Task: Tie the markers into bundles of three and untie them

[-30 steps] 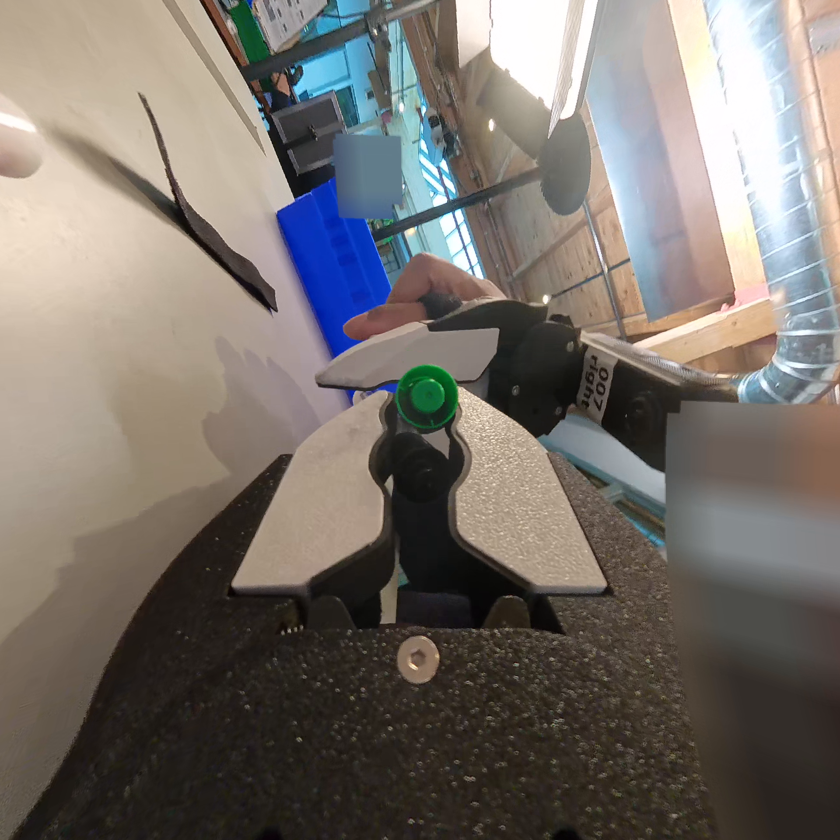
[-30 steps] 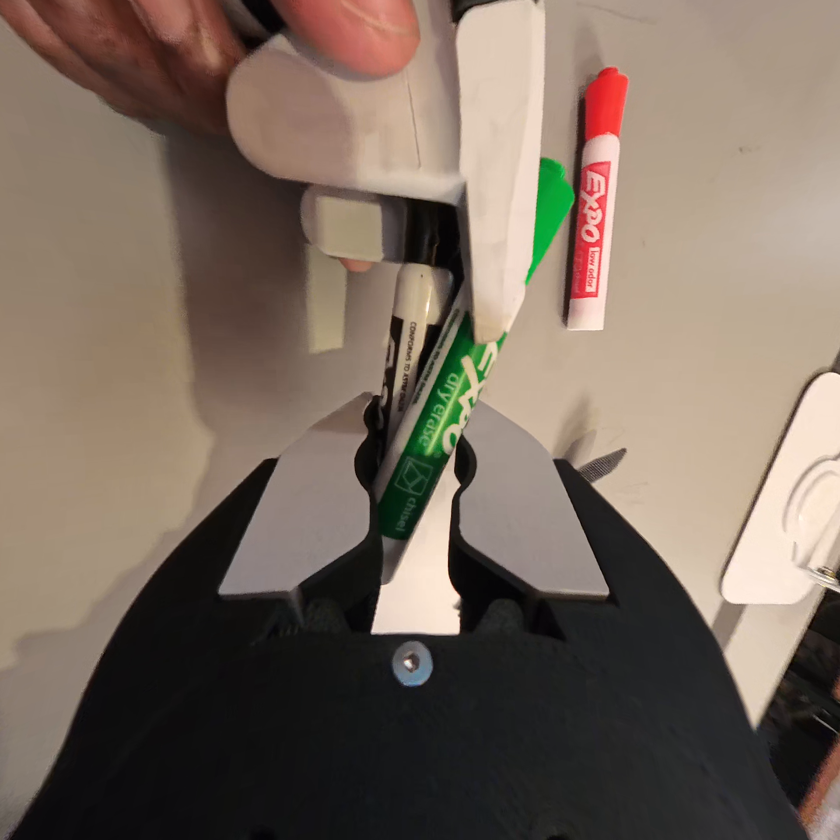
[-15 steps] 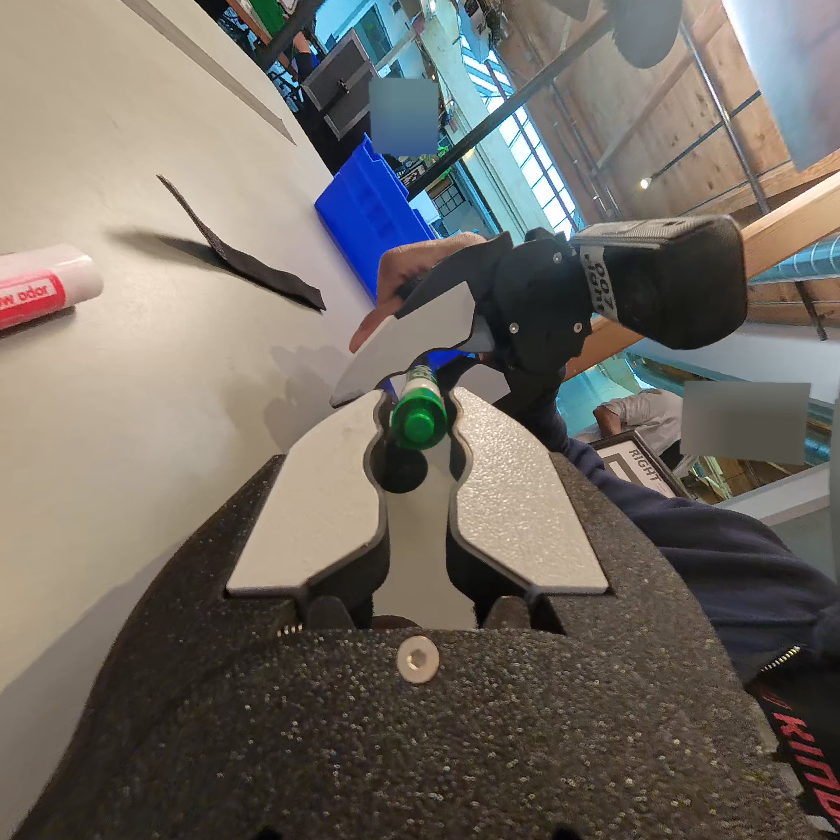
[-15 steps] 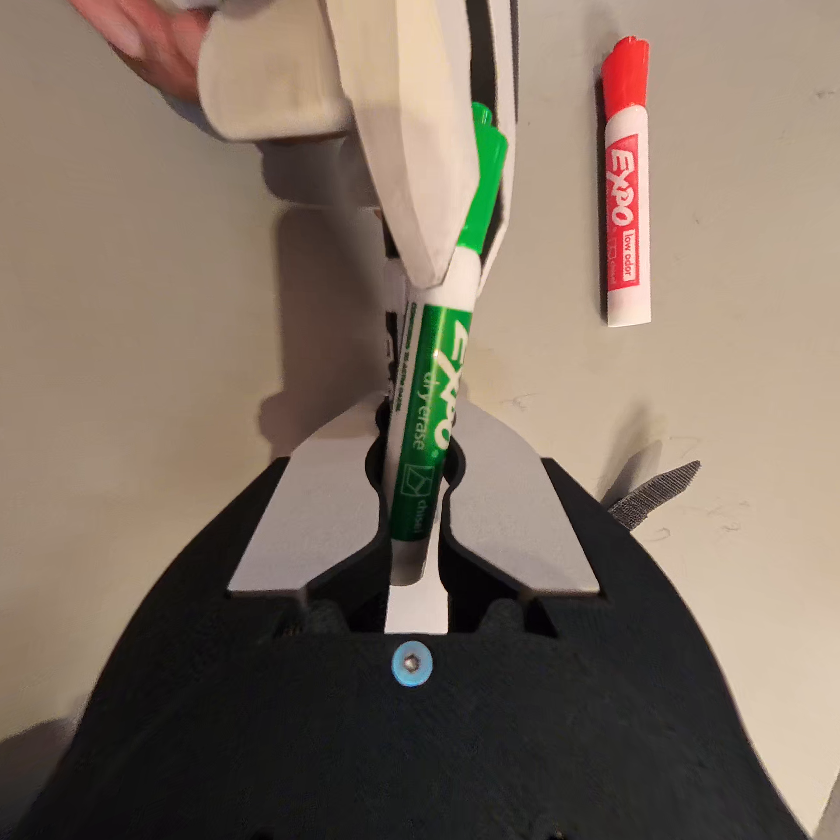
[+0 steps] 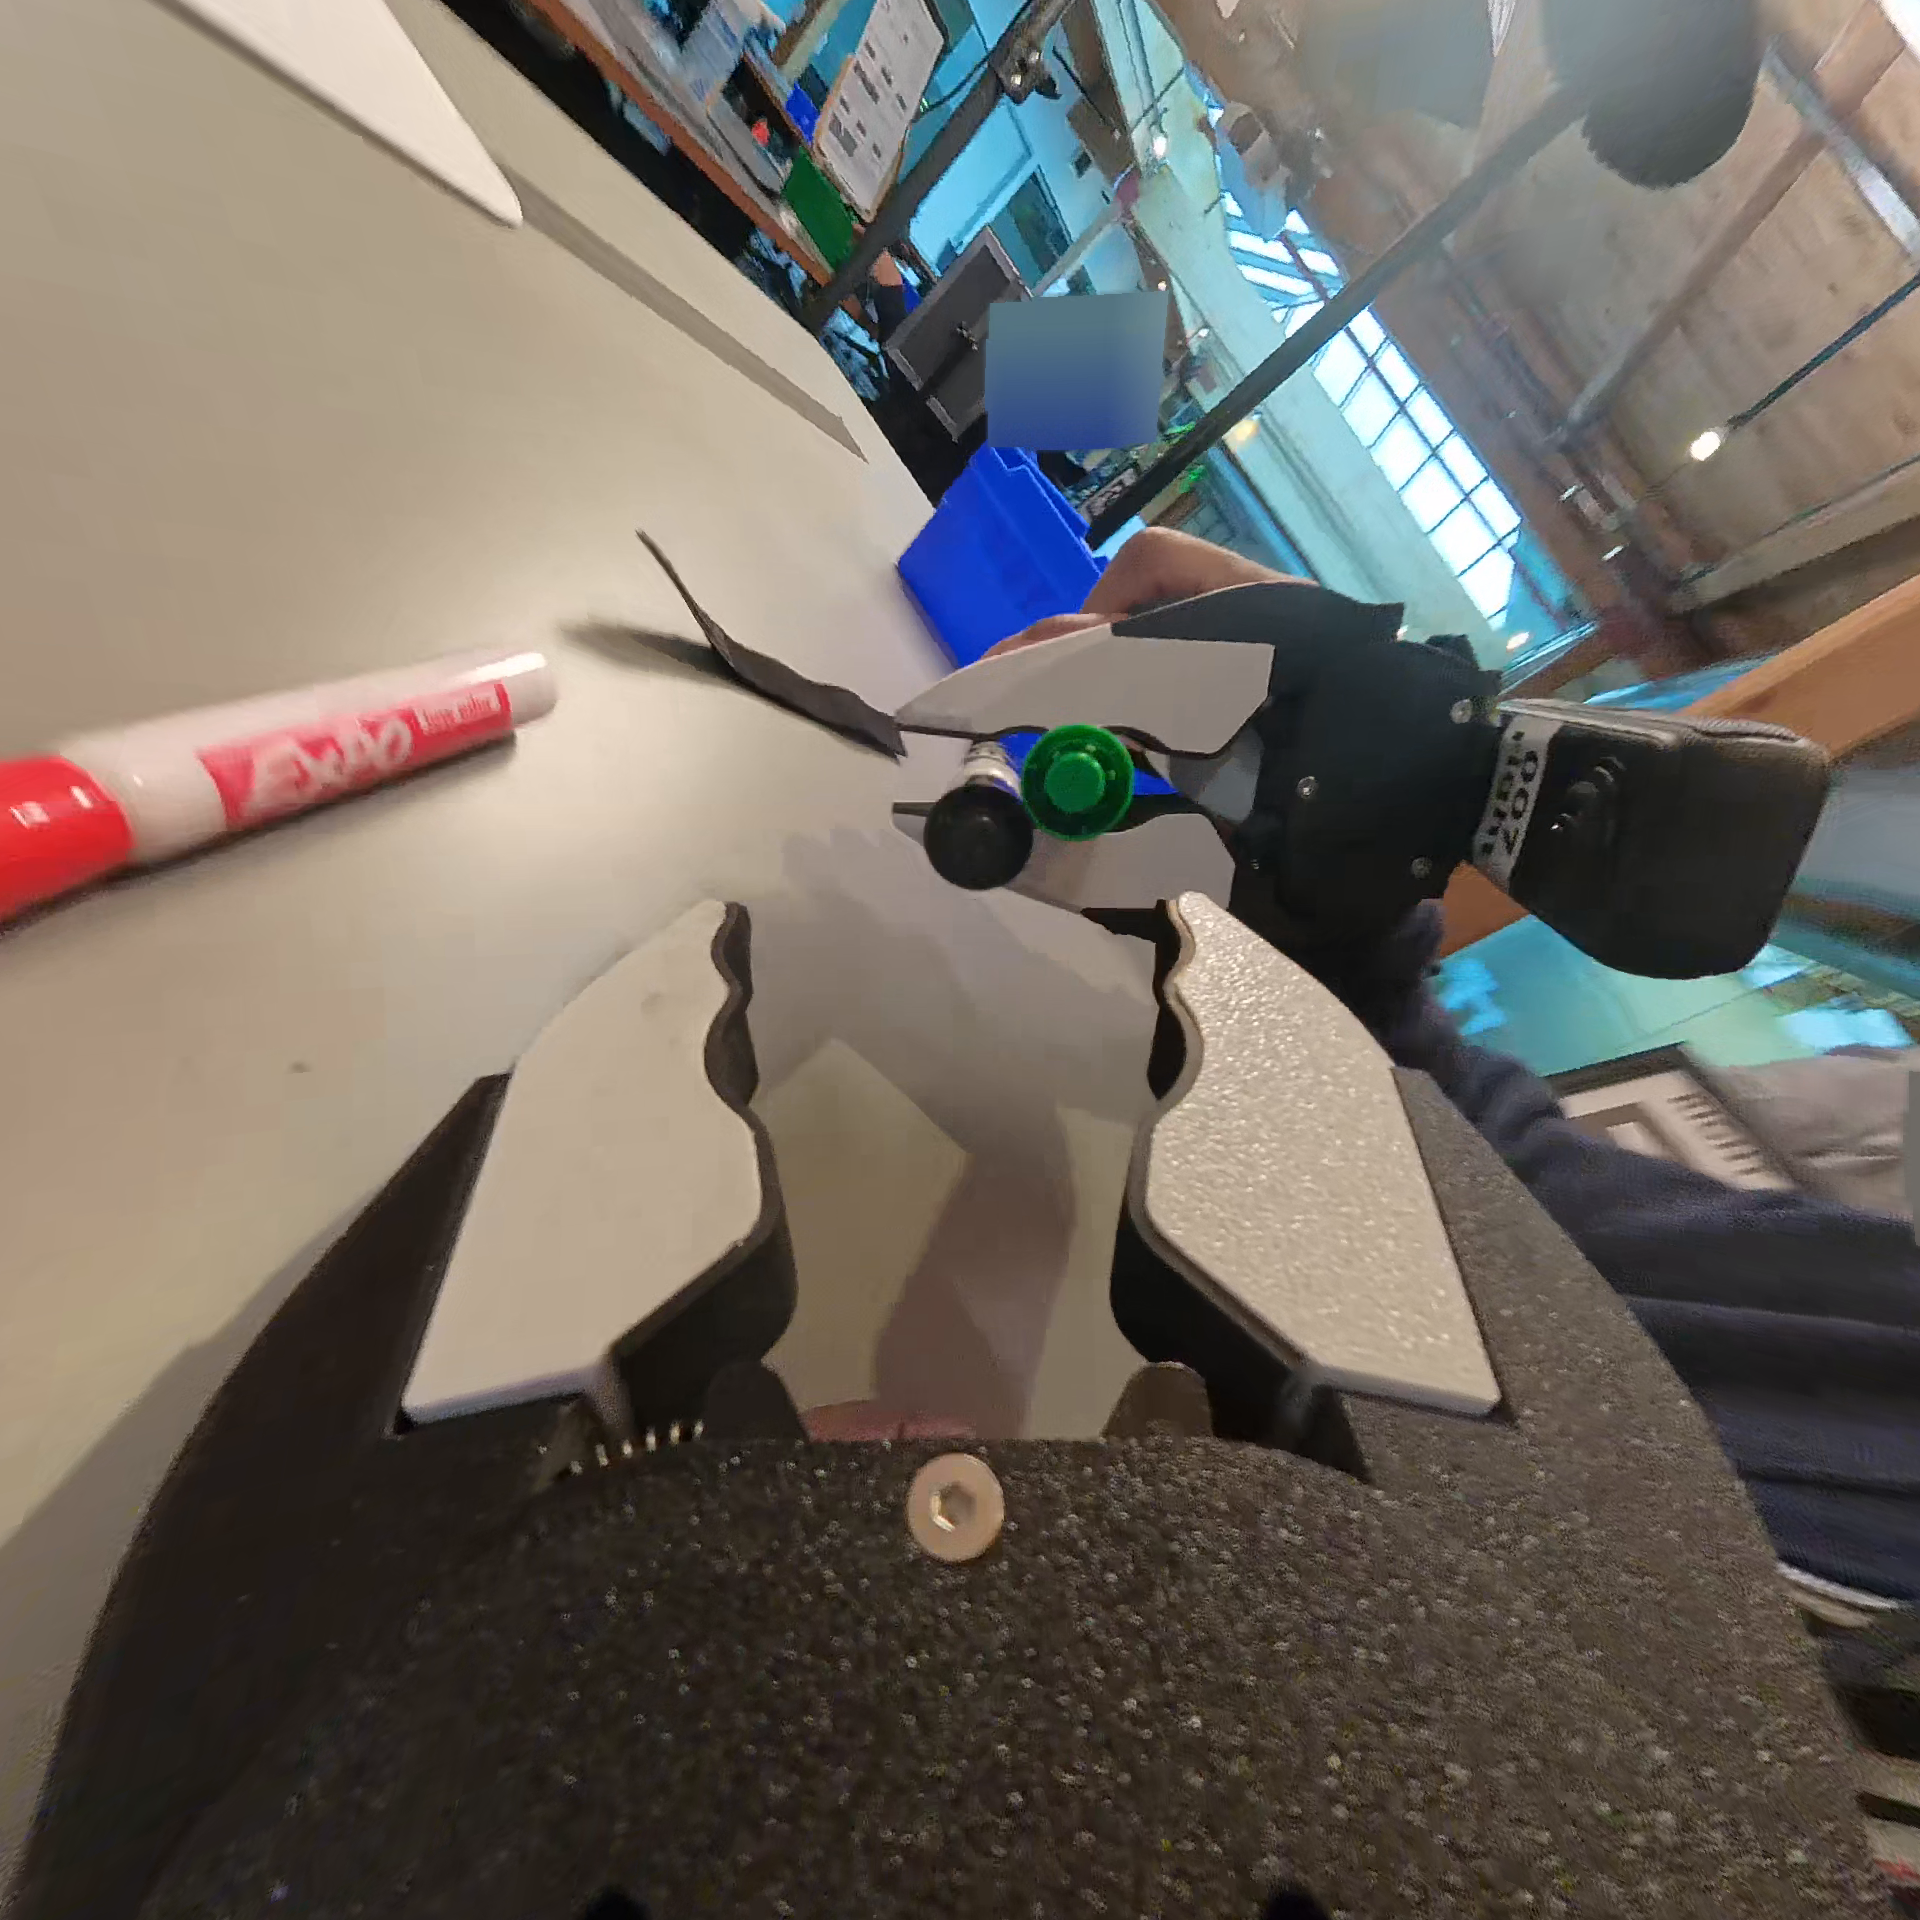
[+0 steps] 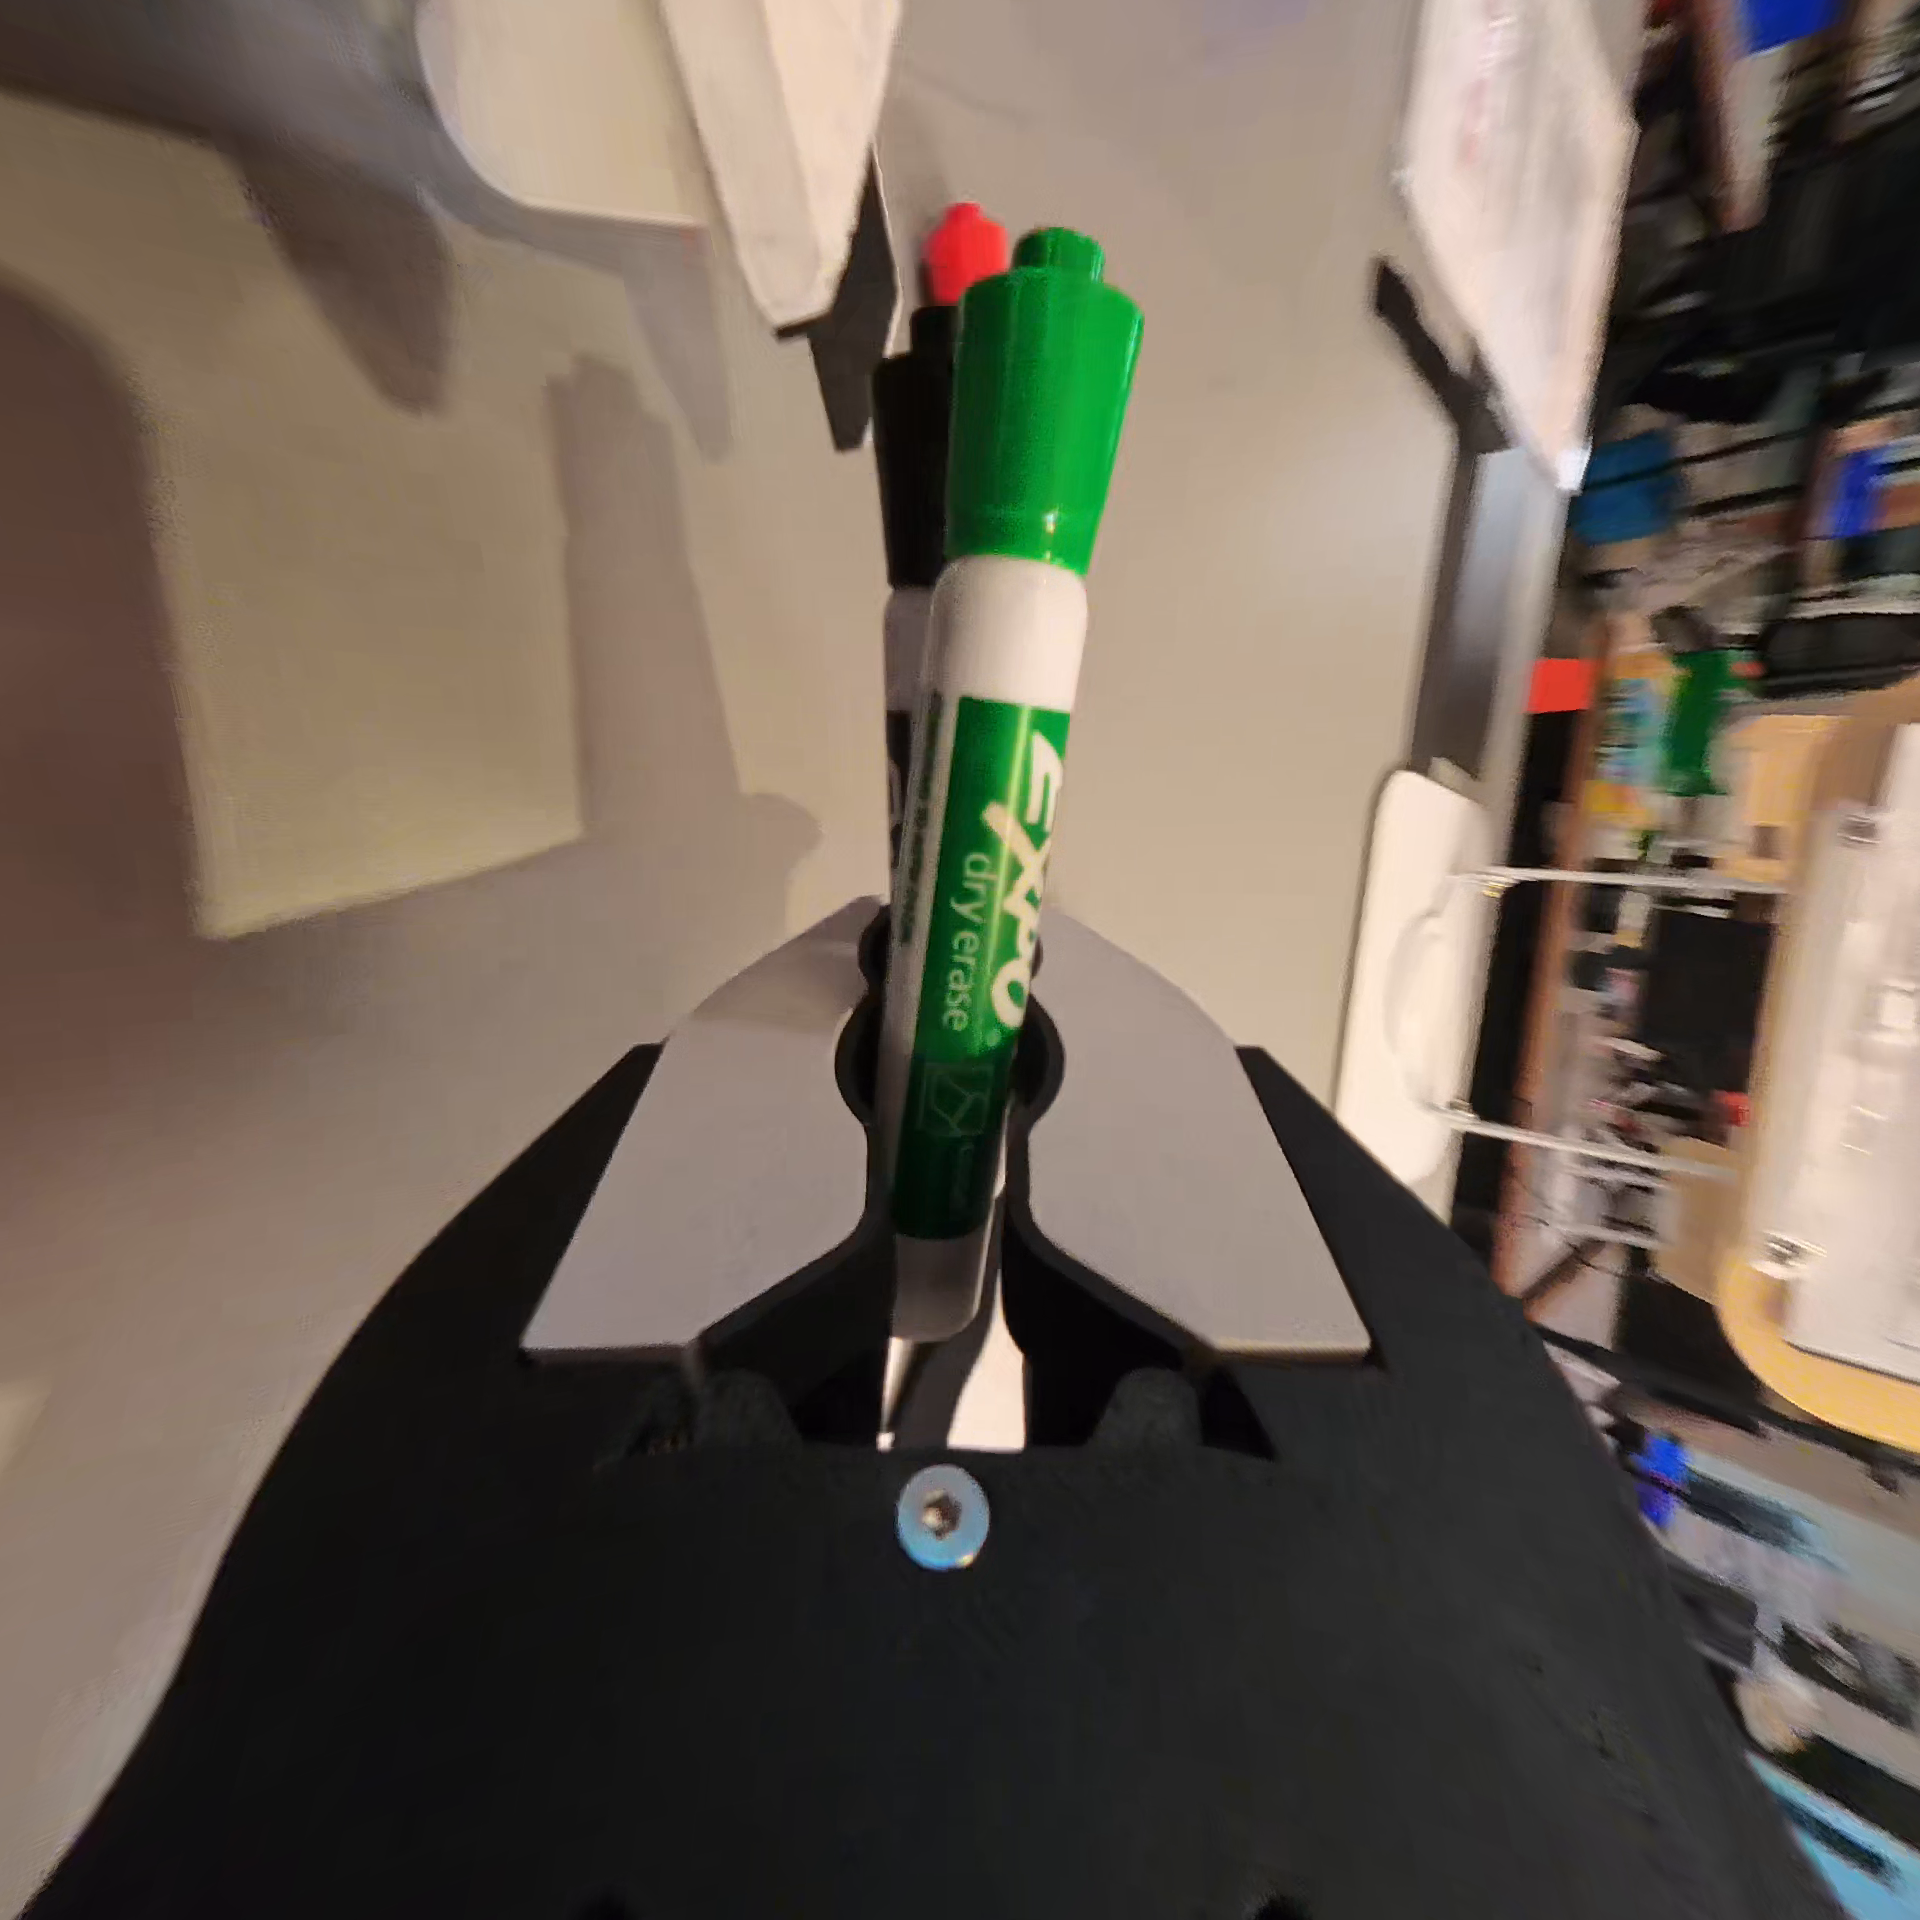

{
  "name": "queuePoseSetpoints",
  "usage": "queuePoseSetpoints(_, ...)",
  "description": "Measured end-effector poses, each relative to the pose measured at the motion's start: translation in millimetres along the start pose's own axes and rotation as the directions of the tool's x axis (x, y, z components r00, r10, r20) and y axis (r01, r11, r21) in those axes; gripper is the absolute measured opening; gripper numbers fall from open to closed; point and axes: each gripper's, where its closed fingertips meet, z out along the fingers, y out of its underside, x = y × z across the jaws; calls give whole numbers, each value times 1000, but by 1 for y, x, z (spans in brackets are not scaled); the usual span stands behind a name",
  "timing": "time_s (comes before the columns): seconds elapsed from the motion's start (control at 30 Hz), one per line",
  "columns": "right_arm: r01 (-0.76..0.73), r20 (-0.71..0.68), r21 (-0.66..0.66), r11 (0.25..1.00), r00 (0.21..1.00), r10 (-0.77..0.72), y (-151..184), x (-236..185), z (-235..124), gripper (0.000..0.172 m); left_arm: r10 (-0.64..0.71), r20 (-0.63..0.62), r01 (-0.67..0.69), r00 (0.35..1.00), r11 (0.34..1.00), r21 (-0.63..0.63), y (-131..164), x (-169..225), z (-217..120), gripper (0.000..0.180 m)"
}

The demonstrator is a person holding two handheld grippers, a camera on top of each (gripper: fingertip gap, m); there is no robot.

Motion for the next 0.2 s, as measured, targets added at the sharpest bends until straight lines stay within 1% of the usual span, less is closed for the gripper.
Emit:
queuePoseSetpoints(0.07, 16, -73, -15, 1000, 997, -17, 1, 5, 0, 19, 158, 47, -158, 986, 987, -1, -5, 1, -1, 75)
queuePoseSetpoints(0.1, 27, -105, -26, 999, 994, -30, 2, 6, 0, 19, 248, 79, -248, 966, 969, -14, -6, 1, -2, 78)
queuePoseSetpoints(0.13, 45, -157, -39, 998, 986, -50, 3, 9, 0, 19, 347, 110, -345, 931, 938, -34, -8, 2, -2, 83)
queuePoseSetpoints(0.2, 105, -262, -82, 991, 957, -123, 6, 16, -1, 19, 543, 134, -532, 829, 839, -111, -9, 5, -1, 86)
